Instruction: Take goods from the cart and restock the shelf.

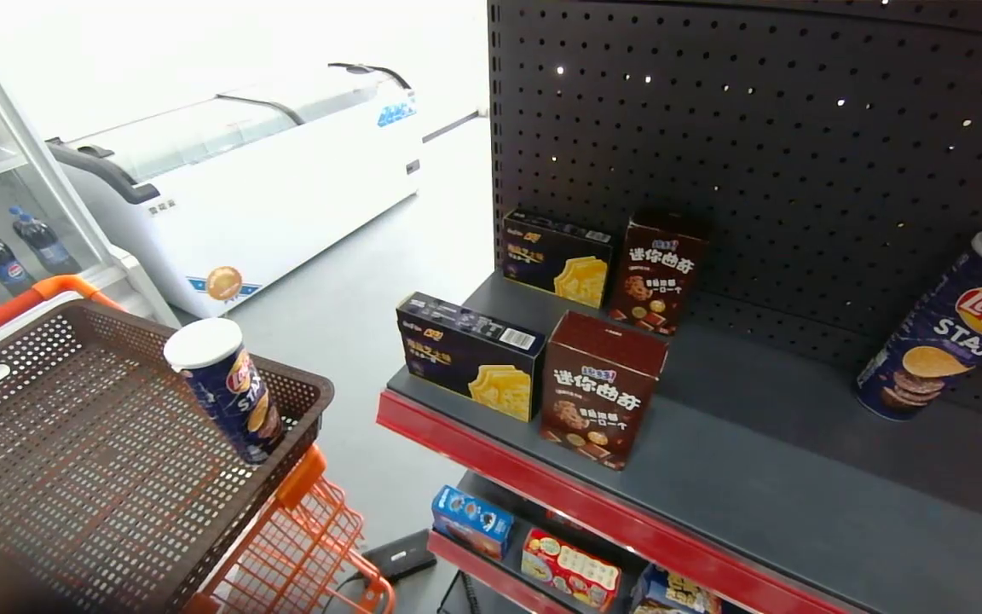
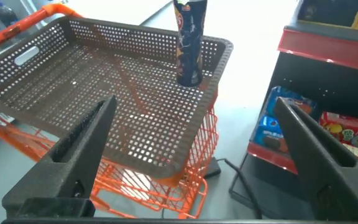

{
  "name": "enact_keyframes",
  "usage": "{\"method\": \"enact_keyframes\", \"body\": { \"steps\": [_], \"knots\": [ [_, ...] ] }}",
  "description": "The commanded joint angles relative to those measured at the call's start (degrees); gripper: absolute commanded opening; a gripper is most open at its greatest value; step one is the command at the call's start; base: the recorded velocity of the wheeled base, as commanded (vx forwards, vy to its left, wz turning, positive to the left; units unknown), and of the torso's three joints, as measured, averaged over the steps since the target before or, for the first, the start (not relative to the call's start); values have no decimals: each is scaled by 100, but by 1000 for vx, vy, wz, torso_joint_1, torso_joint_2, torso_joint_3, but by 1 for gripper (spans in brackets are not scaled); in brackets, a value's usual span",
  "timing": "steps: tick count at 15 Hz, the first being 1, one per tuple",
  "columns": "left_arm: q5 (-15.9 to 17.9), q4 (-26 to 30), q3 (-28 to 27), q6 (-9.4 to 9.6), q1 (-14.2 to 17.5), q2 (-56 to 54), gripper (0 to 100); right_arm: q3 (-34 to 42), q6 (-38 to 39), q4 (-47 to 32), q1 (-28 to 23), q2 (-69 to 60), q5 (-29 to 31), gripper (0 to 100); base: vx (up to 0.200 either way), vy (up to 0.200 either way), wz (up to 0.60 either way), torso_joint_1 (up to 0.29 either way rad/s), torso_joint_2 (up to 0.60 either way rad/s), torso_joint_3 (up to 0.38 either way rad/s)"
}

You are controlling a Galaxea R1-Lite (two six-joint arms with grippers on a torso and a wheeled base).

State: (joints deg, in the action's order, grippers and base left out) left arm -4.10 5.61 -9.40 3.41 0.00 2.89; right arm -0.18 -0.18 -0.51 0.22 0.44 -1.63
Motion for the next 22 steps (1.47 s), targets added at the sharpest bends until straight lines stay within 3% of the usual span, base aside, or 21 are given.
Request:
{"method": "enact_keyframes", "body": {
  "steps": [1,5,7,8,9,10,12,13,14,16,20,22],
  "knots": [
    [-276,248,-774,45,-35,1407,100,1,-8,-2,4,0,-4,100,0,0,0,0,0,0],
    [-267,-605,-923,-34,18,3315,100,1,-8,-2,4,9,-4,100,0,0,0,0,0,0],
    [-285,-1949,-959,-60,272,4976,100,1,-8,-2,4,9,-4,100,0,0,0,0,0,0],
    [-285,-2644,-888,-78,220,5609,100,1,1,-2,4,9,-4,100,0,0,0,0,0,0],
    [-285,-2644,-888,-78,220,5609,100,1,1,-2,4,9,-4,100,0,0,0,0,0,0],
    [-294,-4076,-519,-113,0,6742,100,1,-8,-2,4,0,-4,100,0,0,0,0,0,0],
    [-320,-5360,-150,-69,53,7727,100,1,1,-2,4,9,-4,100,0,0,0,0,0,0],
    [-320,-5702,-124,-69,79,7990,100,1,1,-2,4,9,-4,100,0,0,0,0,0,0],
    [-320,-6555,-168,-104,97,8694,100,1,1,-2,4,0,-4,100,0,0,0,0,0,0],
    [-320,-7469,-273,-113,141,9520,100,1,1,-2,4,0,-4,100,0,0,0,0,0,0],
    [-320,-8743,-589,-86,149,10750,100,1,1,-2,4,9,-4,100,0,0,0,0,0,0],
    [-311,-8963,-915,-78,149,11119,100,1,1,-2,4,9,-4,100,0,0,0,0,0,0]
  ]
}}
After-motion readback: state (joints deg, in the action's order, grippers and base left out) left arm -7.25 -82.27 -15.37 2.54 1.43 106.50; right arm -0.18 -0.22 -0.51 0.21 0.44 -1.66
